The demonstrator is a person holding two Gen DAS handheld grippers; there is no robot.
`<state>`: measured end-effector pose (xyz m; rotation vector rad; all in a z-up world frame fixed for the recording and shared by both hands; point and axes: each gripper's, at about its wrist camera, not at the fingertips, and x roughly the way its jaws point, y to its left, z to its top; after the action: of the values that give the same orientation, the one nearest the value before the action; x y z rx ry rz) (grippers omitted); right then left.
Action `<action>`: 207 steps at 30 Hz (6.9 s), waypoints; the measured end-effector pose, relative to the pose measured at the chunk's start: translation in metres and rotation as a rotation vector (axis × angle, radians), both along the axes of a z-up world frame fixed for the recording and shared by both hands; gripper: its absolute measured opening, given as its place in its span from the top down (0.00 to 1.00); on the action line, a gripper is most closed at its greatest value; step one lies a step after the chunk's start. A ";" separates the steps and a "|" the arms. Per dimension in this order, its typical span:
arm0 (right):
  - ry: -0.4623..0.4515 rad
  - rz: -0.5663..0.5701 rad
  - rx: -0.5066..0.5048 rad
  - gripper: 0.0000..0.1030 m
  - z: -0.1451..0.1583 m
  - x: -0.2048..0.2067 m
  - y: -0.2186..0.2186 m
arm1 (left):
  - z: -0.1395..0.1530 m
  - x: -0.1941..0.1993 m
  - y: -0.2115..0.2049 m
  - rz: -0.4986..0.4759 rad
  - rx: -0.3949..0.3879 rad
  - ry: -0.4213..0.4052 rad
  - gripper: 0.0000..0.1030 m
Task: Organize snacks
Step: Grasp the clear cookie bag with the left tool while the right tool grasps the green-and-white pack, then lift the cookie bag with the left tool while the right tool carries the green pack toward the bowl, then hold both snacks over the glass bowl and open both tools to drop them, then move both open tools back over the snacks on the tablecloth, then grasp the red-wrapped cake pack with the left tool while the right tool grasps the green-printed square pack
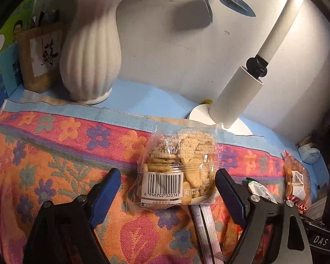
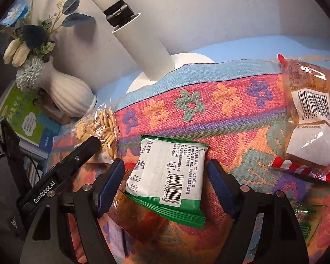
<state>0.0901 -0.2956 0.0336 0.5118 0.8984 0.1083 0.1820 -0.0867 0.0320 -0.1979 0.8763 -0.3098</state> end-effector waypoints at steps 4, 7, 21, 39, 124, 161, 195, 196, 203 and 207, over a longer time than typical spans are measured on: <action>-0.046 -0.028 -0.057 0.45 -0.002 -0.004 0.002 | -0.001 0.000 -0.007 -0.019 0.009 -0.017 0.39; -0.061 -0.035 -0.048 0.50 -0.004 -0.005 -0.001 | 0.001 -0.004 -0.008 -0.018 0.023 -0.038 0.42; -0.113 -0.104 -0.043 0.52 0.016 -0.032 -0.015 | 0.017 -0.030 -0.004 -0.005 0.092 -0.112 0.47; -0.173 -0.051 -0.138 0.52 0.041 -0.168 0.004 | 0.049 -0.177 -0.031 -0.143 0.020 -0.107 0.47; -0.271 -0.410 -0.127 0.44 0.095 -0.314 -0.352 | 0.141 -0.370 -0.432 -0.596 0.193 -0.381 0.22; -0.441 -0.236 -0.125 0.31 0.143 -0.369 -0.196 | 0.242 -0.323 -0.077 -0.103 -0.043 -0.464 0.19; -0.002 -0.222 -0.224 0.31 0.003 -0.147 -0.024 | 0.022 -0.124 -0.073 -0.288 0.237 -0.150 0.10; 0.011 -0.233 -0.228 0.31 0.000 -0.143 -0.025 | 0.019 -0.123 -0.073 -0.285 0.231 -0.150 0.10; 0.034 -0.286 -0.300 0.31 -0.008 -0.124 -0.030 | 0.010 -0.116 -0.074 -0.277 0.211 -0.135 0.12; 0.047 -0.293 -0.333 0.31 -0.008 -0.113 -0.033 | 0.010 -0.110 -0.088 -0.316 0.266 -0.125 0.20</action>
<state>-0.0234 -0.3288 0.0251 0.3304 0.8568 -0.3165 0.0723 -0.1749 0.0420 0.2078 0.8144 -0.4901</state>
